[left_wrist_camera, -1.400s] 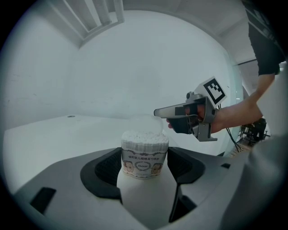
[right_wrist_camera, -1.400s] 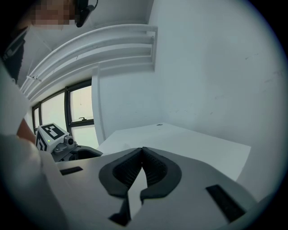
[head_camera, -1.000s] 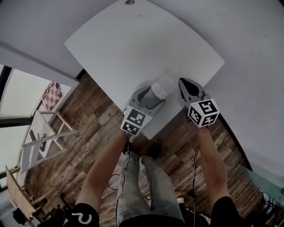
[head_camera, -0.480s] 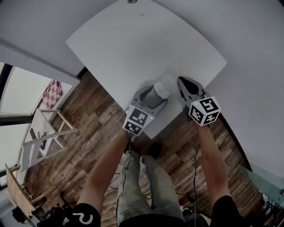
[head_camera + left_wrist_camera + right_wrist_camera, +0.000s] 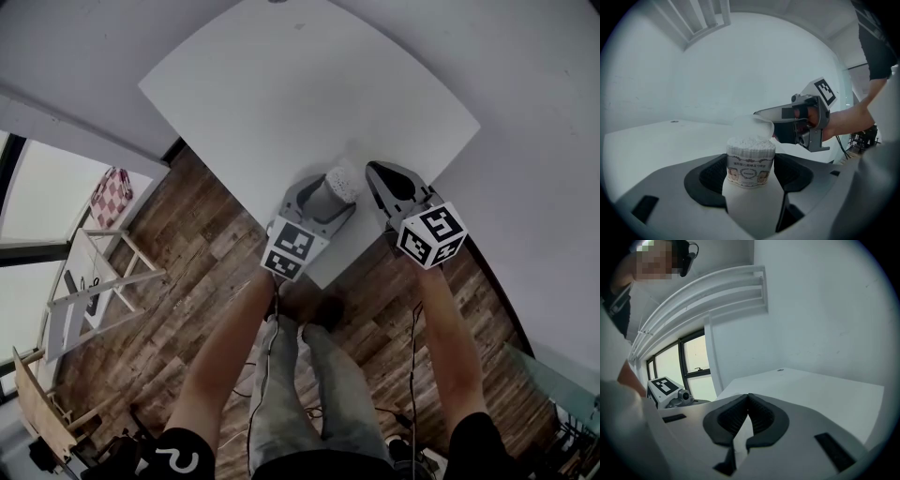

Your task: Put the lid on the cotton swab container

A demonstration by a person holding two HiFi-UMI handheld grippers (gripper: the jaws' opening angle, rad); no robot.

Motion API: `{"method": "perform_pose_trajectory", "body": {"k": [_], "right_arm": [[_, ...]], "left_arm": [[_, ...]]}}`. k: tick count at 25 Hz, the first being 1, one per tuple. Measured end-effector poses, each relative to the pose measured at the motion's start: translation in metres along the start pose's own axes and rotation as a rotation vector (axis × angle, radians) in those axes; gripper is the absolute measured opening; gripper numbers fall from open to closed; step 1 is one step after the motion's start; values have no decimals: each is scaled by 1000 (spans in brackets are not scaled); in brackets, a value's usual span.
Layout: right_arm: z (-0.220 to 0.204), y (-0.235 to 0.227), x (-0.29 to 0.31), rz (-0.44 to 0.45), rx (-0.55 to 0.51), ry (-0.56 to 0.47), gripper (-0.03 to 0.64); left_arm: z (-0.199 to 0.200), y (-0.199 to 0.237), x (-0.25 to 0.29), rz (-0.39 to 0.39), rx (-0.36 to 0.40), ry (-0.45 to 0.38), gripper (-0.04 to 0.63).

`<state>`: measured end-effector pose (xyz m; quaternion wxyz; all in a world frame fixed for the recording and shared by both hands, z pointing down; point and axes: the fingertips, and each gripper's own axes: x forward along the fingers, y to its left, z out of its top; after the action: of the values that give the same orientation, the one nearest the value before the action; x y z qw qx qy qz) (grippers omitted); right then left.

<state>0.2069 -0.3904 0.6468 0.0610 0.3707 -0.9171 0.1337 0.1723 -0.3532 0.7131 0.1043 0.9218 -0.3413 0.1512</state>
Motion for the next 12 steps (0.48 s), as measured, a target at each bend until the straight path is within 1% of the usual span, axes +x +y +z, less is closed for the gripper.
{"method": "perform_pose_trajectory", "body": {"k": [12], "right_arm": [[-3,30,15,68,-61,21,14]], "left_arm": [[1,2,-2,-5,-5,-10,336]]}}
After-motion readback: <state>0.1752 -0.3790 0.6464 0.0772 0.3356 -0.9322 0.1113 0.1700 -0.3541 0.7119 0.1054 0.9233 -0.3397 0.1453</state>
